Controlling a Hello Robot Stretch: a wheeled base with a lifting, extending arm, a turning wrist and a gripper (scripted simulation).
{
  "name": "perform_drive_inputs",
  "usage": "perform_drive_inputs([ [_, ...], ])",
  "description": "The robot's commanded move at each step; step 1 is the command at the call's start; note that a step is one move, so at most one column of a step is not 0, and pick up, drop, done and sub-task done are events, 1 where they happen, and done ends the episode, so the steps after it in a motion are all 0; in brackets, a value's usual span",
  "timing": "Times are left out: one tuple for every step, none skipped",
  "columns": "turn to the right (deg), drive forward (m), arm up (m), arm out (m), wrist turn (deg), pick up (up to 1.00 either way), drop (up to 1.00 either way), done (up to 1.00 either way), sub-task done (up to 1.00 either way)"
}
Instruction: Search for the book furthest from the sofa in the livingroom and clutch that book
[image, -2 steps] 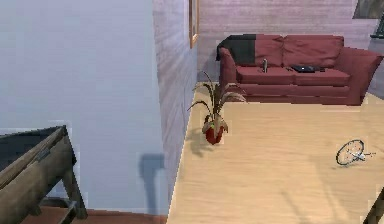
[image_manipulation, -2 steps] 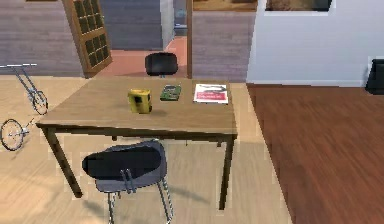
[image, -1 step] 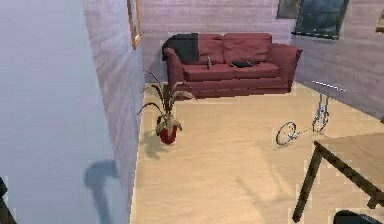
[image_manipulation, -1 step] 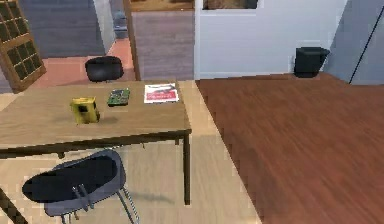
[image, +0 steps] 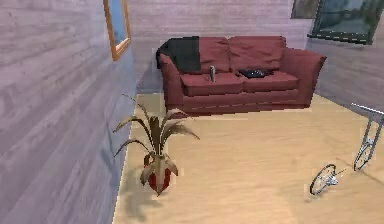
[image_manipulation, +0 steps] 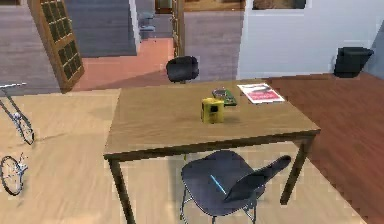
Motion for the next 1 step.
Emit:
perform_drive_inputs([
  [30.0, 0.0, 0.0, 0.0, 0.0, 0.0, 0.0, 0.0, 0.0],
])
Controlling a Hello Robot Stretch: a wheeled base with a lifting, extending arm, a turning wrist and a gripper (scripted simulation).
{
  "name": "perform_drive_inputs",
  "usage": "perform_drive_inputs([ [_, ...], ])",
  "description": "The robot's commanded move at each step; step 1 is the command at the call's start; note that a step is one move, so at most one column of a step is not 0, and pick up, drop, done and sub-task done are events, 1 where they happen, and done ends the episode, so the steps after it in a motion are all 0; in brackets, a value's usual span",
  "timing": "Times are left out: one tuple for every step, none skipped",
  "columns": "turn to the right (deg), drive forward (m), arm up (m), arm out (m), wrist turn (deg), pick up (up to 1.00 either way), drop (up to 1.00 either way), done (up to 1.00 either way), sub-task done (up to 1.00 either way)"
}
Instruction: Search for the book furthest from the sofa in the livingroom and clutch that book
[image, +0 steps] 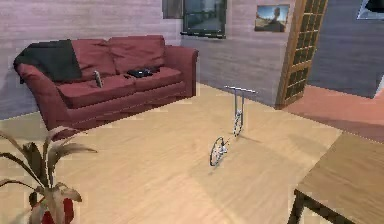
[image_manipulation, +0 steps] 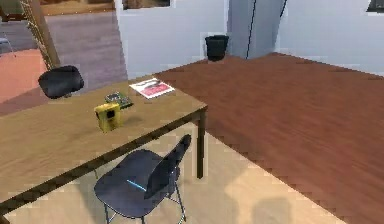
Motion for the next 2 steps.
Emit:
perform_drive_inputs([
  [0.0, 0.4, 0.0, 0.0, 0.0, 0.0, 0.0, 0.0, 0.0],
  [45.0, 0.0, 0.0, 0.0, 0.0, 0.0, 0.0, 0.0, 0.0],
])
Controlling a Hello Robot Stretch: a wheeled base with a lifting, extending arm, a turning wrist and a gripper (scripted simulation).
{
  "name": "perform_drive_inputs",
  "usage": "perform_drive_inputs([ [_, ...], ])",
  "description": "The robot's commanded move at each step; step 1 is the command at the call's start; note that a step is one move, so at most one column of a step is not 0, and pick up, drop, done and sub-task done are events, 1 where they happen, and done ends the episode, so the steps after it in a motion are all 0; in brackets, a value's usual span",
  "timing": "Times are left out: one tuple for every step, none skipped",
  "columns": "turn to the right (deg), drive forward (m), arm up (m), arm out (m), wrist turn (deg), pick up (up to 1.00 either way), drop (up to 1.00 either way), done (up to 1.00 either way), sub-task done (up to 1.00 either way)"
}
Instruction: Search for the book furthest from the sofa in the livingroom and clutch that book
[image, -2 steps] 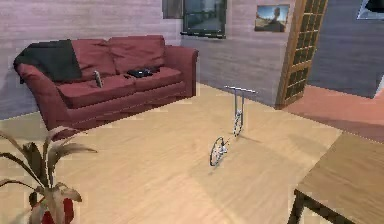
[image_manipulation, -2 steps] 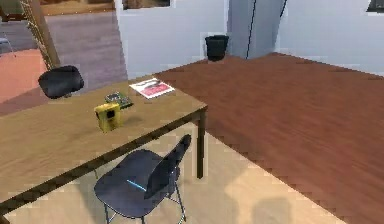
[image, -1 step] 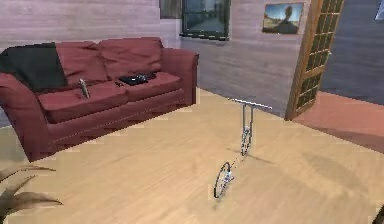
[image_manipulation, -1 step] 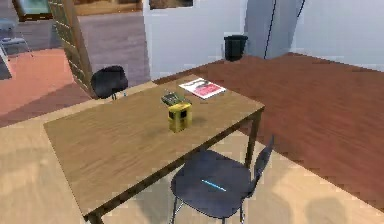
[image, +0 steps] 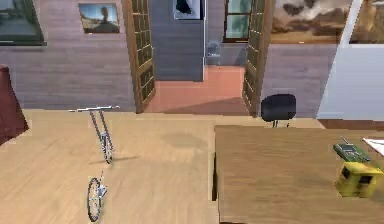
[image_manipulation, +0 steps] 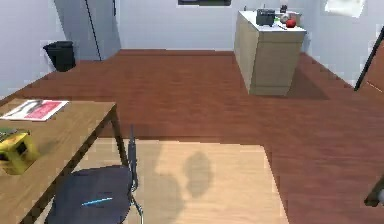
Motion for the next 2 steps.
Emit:
perform_drive_inputs([
  [45.0, 0.0, 0.0, 0.0, 0.0, 0.0, 0.0, 0.0, 0.0],
  [45.0, 0.0, 0.0, 0.0, 0.0, 0.0, 0.0, 0.0, 0.0],
])
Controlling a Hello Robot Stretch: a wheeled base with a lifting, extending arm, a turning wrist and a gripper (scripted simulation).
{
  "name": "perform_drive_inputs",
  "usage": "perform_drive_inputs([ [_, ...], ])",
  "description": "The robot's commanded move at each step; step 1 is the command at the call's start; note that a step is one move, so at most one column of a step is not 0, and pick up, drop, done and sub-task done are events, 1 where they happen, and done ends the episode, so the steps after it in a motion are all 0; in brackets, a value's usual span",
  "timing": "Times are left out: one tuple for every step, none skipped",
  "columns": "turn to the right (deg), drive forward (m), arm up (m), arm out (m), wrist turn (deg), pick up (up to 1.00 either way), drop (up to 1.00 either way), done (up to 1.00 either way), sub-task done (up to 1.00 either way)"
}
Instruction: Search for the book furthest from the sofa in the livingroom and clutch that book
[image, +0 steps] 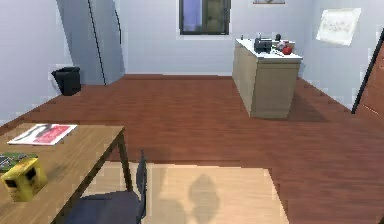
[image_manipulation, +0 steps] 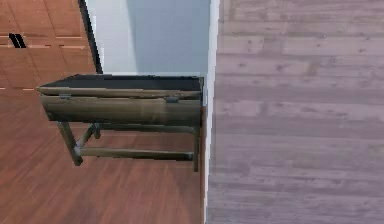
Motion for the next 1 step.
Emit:
perform_drive_inputs([
  [9.0, 0.0, 0.0, 0.0, 0.0, 0.0, 0.0, 0.0, 0.0],
])
